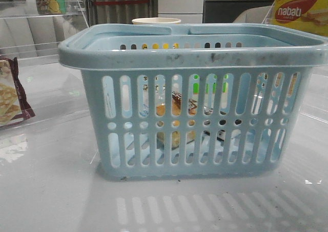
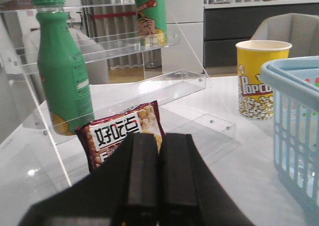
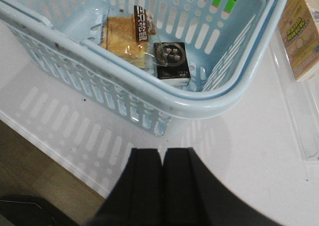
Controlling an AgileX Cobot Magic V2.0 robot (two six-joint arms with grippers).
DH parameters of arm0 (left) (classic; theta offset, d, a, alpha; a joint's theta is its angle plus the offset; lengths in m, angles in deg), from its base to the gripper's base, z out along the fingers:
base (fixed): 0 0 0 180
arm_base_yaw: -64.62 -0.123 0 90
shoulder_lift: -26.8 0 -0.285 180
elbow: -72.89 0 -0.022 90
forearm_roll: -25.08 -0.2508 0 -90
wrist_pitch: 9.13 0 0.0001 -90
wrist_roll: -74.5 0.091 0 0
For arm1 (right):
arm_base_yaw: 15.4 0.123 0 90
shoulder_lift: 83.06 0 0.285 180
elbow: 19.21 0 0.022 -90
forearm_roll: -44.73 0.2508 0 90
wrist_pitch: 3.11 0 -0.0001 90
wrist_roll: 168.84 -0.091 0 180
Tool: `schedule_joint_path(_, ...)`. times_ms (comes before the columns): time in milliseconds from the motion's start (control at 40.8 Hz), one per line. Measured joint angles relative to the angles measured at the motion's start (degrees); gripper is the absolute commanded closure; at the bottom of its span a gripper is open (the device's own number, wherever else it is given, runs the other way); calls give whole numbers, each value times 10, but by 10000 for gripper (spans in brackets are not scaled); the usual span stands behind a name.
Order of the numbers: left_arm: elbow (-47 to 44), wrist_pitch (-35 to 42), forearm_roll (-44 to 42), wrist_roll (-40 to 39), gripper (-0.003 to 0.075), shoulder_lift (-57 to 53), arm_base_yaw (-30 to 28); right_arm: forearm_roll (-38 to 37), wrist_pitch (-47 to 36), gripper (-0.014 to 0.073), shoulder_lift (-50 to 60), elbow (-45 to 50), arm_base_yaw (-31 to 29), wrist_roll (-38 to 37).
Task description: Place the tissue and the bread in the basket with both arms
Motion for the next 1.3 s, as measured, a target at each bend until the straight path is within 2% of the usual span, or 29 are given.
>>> schedule_joint_path(221,-32,9,25,0,629,-42,-39,0,1,536,0,0,0,0)
schedule_joint_path(1301,-32,7,26,0,629,-43,-39,0,10,536,0,0,0,0)
